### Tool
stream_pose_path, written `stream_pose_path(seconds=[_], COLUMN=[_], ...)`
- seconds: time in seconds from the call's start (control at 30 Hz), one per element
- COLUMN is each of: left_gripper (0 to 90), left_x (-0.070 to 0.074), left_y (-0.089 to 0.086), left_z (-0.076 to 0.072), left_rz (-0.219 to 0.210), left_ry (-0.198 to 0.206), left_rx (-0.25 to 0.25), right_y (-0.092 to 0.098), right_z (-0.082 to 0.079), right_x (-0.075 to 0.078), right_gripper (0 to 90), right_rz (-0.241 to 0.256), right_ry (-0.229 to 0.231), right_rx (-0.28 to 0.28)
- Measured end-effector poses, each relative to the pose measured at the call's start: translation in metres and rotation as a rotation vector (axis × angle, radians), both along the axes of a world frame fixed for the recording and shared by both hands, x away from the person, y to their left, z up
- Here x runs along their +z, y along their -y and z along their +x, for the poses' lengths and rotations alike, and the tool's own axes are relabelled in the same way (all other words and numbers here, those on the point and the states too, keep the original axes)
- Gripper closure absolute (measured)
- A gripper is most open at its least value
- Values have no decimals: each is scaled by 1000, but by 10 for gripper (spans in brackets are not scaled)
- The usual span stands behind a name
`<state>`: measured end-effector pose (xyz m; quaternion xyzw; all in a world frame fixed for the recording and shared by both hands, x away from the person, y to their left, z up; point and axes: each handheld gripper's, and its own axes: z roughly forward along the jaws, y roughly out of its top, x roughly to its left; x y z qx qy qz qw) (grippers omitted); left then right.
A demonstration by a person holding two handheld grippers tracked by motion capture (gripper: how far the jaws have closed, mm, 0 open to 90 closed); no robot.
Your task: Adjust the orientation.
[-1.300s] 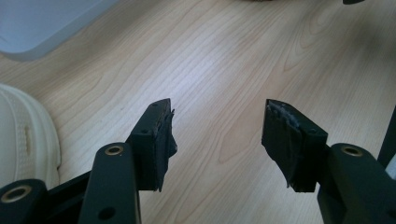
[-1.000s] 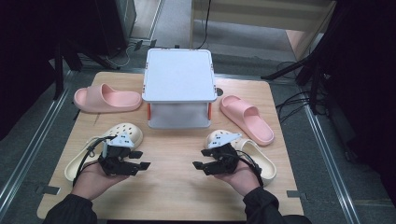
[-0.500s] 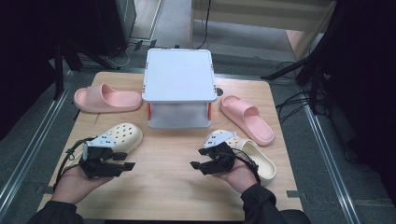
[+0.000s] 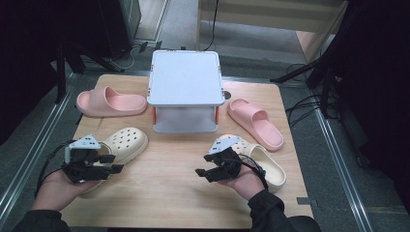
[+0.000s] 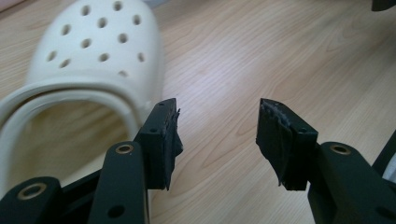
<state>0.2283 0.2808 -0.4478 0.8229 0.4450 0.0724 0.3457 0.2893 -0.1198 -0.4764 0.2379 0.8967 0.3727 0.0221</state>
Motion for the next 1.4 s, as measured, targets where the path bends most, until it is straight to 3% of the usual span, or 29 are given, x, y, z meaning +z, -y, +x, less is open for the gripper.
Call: stream_pose_path(seconds=[0.17, 0.4, 0.7, 0.83, 0.9, 0.93, 1.0, 1.13, 1.27, 1.4], left_gripper=[484, 474, 503, 586, 691, 723, 755, 774, 778, 778], left_x=[2, -2, -28, -35, -38, -38, -34, -26, -13, -4], left_y=[-19, -36, -17, -15, -15, -16, -17, -19, -21, -8], left_z=[-5, -9, 14, 22, 24, 24, 23, 22, 20, 20], left_rz=[5, 50, 64, 62, 70, 66, 76, 88, 35, 33], left_ry=[-1, 0, -50, -64, -77, -79, -42, -6, 11, 22], left_rx=[46, 95, 47, 53, 57, 59, 70, 90, 124, 106], right_y=[2, 1, 0, -1, -1, -2, -3, -4, -5, -4], right_z=[2, 2, 2, 2, 2, 2, 1, 1, -1, -2], right_x=[0, 0, -1, -2, -3, -3, -3, -3, 0, -2], right_gripper=[404, 403, 402, 402, 403, 404, 407, 406, 406, 409], right_rz=[3, 1, -9, -12, -15, -15, -18, -1, 28, 19], right_ry=[0, -4, -6, -5, -5, -4, -9, -22, -20, -17], right_rx=[-8, -8, -9, -5, -2, -1, 0, 10, 25, 24])
